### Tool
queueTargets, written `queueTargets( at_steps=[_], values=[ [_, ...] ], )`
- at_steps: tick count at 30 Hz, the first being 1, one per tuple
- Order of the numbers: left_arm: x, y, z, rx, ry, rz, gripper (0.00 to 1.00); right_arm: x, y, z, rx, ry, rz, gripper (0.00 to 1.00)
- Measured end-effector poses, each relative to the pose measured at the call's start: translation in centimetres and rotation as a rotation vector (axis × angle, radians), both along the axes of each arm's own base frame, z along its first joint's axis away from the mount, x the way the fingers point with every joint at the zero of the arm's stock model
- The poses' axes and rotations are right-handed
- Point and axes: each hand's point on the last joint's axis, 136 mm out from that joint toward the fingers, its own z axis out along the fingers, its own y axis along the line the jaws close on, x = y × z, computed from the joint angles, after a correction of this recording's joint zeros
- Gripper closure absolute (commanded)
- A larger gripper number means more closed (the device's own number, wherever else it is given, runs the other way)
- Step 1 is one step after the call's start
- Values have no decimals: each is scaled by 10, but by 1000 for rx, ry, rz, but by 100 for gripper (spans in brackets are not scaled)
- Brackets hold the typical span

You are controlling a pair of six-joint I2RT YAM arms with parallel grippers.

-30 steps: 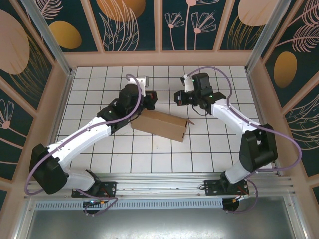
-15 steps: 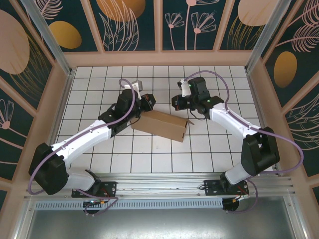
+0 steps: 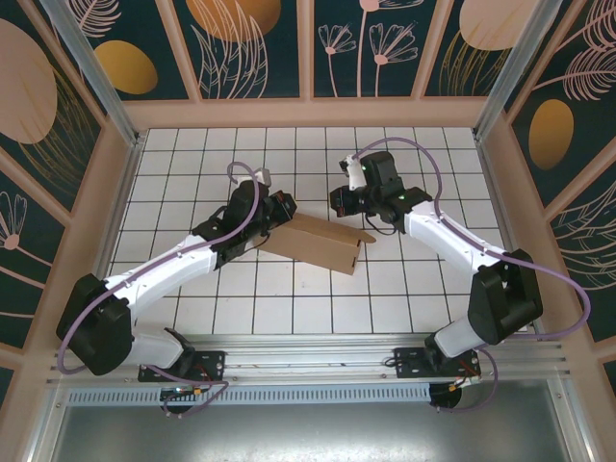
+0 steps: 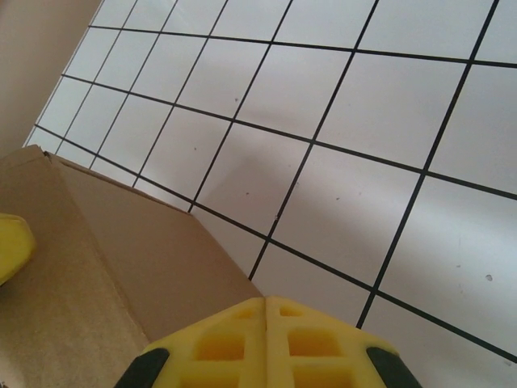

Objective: Fold the paper box

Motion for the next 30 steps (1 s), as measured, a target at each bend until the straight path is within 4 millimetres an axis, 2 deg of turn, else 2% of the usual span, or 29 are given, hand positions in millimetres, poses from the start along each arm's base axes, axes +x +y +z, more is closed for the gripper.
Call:
queueTargets(
  at_steps=[3,7,11,13,16,20,25,30],
  values=[
    [-3,1,-8,-6,28,3,100,-3,1,-1,-17,-2,16,86],
    [-6,2,-17,-5,55,7,100,-5,4,3,-38,-31,59,49],
    [-6,2,-21,-12,71,14,100,-11,7,13,-39,-90,130,29],
    [-6,2,-22,-18,73,17,100,-18,11,18,-34,-143,186,24],
    [-6,2,-22,-32,70,21,100,-40,23,17,-27,-213,309,20],
    [-5,2,-22,-42,65,24,100,-62,37,6,-32,-269,458,18],
    [-4,2,-22,-48,61,23,100,-71,51,-14,-95,-327,572,19],
    [-6,3,-21,-56,61,23,100,-64,53,-38,-236,-392,606,26]
  ],
)
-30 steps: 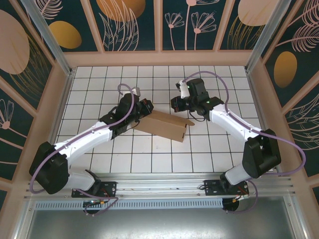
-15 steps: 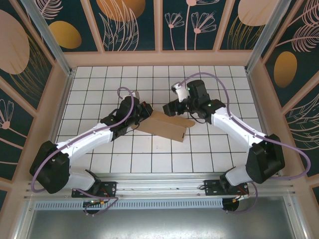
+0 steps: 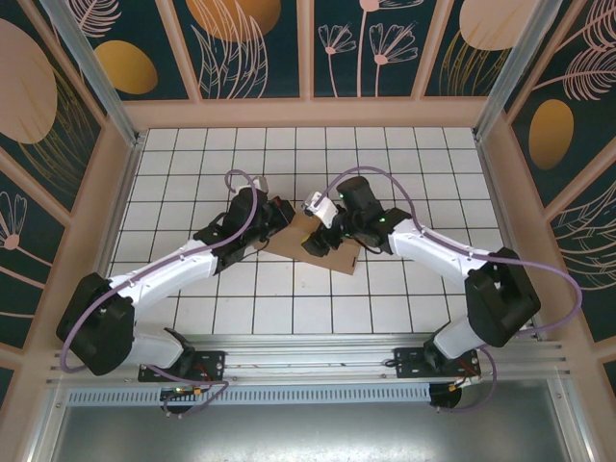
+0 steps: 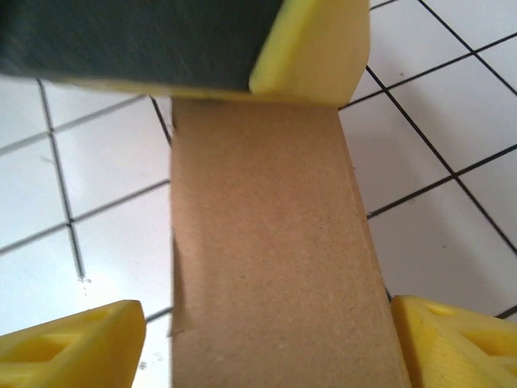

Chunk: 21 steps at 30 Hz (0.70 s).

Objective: Fold the paper box

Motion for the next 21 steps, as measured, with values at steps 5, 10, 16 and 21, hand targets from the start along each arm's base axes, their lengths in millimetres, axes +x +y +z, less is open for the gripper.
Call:
queueTargets(
  at_steps=[5,10,16,21],
  values=[
    [-4,4,0,-8,0,6,100,10,1,3,-64,-150,19,38],
    [-6,11,0,-16,1,27,100,11,6,3,-93,-211,50,38],
    [-2,16,0,-15,-4,59,100,18,13,2,-100,-246,70,37],
    [0,17,0,-15,-5,75,100,22,14,3,-103,-274,83,35]
  ],
)
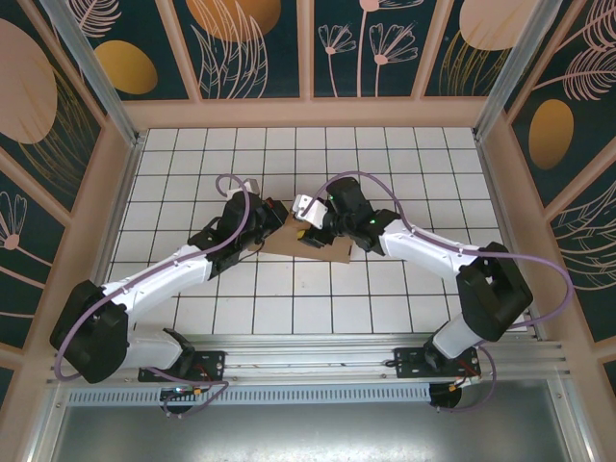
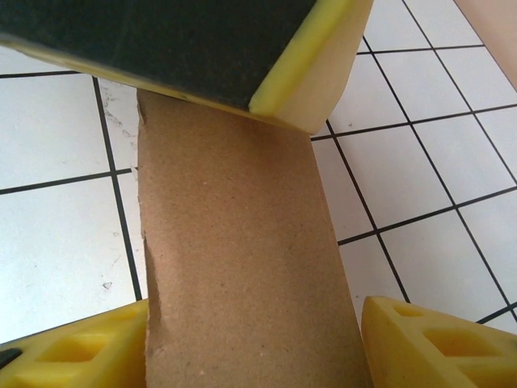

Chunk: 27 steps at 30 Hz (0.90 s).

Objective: Fold the paper box

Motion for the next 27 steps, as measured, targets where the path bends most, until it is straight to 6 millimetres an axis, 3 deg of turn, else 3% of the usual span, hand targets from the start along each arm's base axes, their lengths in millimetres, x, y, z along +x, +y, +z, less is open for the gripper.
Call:
queueTargets(
  at_steps=[11,20,24,26,27],
  values=[
    [1,3,0,-13,12,30,100,14,1,3,-29,-110,21,30],
    [-2,5,0,-15,25,41,100,14,-9,6,-9,-115,24,15],
    [-3,5,-1,-18,23,36,100,4,-21,39,114,-85,-16,20],
    [-3,5,0,-19,22,36,100,6,-32,66,214,-80,-79,30],
    [-3,5,0,-20,23,33,100,8,-40,82,278,-74,-125,43]
  ],
)
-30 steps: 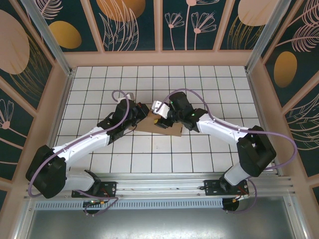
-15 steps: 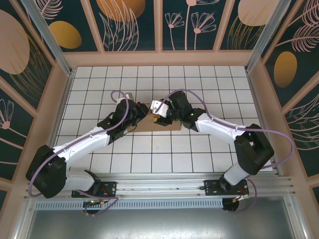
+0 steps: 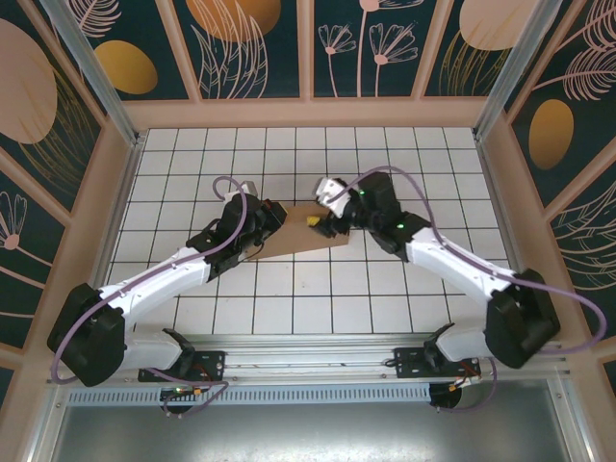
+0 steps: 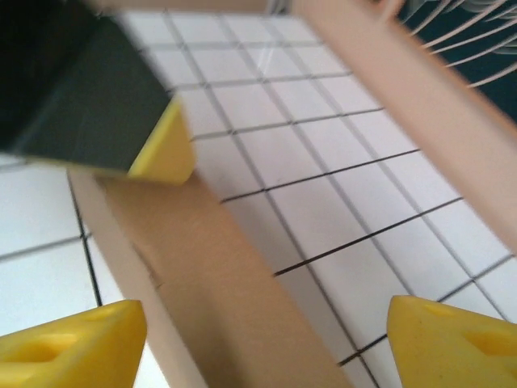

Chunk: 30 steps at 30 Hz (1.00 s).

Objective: Fold the paper box

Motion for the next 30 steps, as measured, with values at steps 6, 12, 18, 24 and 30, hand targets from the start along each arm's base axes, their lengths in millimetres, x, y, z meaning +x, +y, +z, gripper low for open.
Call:
queueTargets(
  at_steps=[6,12,18,24,30],
  values=[
    [-1,-1,0,-5,-1,-7,100,35,-65,48,337,189,-308,91],
    [0,-2,-1,-3,-9,-11,100,60,-80,15,423,570,-455,72],
    [1,-2,-1,-9,-15,-11,100,55,-69,-18,399,816,-474,71],
    [1,-3,-1,-6,-21,-17,100,48,-69,-41,362,917,-500,71],
    [2,-4,-1,-1,-26,-20,100,42,-70,-51,355,952,-511,71]
  ],
)
